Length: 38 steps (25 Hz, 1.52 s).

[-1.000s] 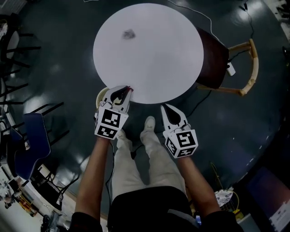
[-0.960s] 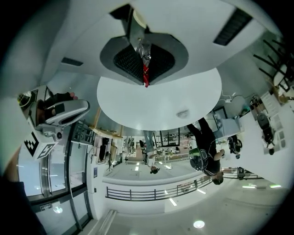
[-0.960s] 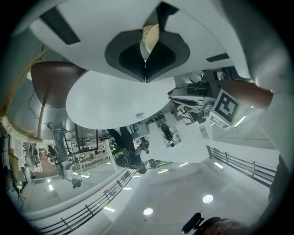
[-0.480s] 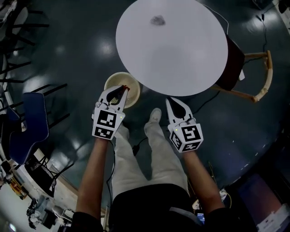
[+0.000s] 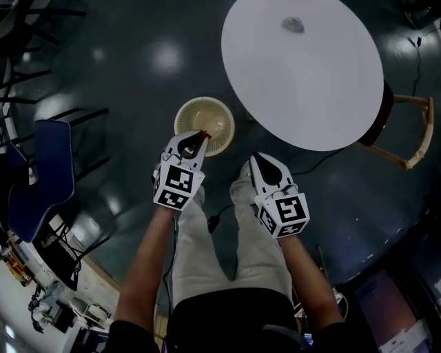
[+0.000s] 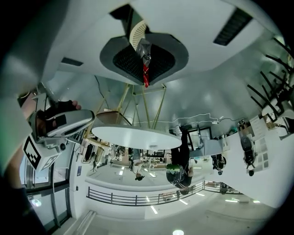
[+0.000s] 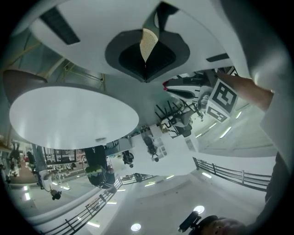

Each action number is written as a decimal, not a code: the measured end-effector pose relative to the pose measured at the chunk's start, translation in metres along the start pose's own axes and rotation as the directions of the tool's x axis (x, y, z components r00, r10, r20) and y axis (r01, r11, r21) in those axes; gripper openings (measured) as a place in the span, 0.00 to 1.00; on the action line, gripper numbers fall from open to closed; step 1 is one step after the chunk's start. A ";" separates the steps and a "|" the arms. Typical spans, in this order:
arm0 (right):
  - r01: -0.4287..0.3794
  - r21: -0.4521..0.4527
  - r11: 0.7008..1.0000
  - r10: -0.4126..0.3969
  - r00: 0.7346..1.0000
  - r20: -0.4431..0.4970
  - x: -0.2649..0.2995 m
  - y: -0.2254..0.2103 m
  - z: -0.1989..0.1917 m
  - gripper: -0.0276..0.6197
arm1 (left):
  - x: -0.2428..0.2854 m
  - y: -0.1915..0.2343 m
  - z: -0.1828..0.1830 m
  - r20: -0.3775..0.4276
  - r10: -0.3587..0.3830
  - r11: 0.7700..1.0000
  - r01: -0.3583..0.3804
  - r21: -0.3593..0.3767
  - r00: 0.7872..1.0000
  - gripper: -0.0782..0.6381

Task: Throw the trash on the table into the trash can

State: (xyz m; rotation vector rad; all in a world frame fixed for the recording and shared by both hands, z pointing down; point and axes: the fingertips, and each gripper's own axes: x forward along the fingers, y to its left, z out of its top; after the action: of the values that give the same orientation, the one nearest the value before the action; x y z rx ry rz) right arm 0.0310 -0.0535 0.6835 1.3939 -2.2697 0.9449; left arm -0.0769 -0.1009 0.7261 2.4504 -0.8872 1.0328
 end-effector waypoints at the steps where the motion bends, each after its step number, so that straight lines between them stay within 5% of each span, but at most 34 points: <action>1: -0.005 0.000 1.000 0.005 1.000 -0.006 0.008 0.007 -0.003 0.07 | 0.003 0.004 -0.009 -0.006 -0.007 1.000 0.007 0.003 1.000 0.17; 16: -0.082 -0.037 0.996 0.078 0.992 -0.103 0.106 0.028 -0.065 0.07 | 0.083 0.039 -0.120 -0.069 -0.045 0.999 0.046 0.011 0.997 0.17; 28: -0.110 -0.041 0.993 0.101 0.980 -0.169 0.146 0.023 -0.121 0.07 | 0.144 0.058 -0.198 -0.103 0.045 0.997 -0.051 -0.055 0.994 0.18; 33: -0.109 -0.046 0.993 0.098 0.976 -0.196 0.146 0.019 -0.140 0.07 | 0.154 0.056 -0.219 -0.109 0.074 0.993 -0.083 -0.088 0.991 0.37; 38: -0.104 -0.049 0.993 0.093 0.975 -0.201 0.153 0.019 -0.147 0.07 | 0.155 0.063 -0.231 -0.104 0.085 0.990 -0.095 -0.105 0.991 0.40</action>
State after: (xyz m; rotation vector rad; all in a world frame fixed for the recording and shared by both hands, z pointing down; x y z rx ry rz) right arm -0.0698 -0.0505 0.8717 1.1178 -2.2144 0.9905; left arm -0.1551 -0.0927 1.0003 2.2663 -1.0024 1.0960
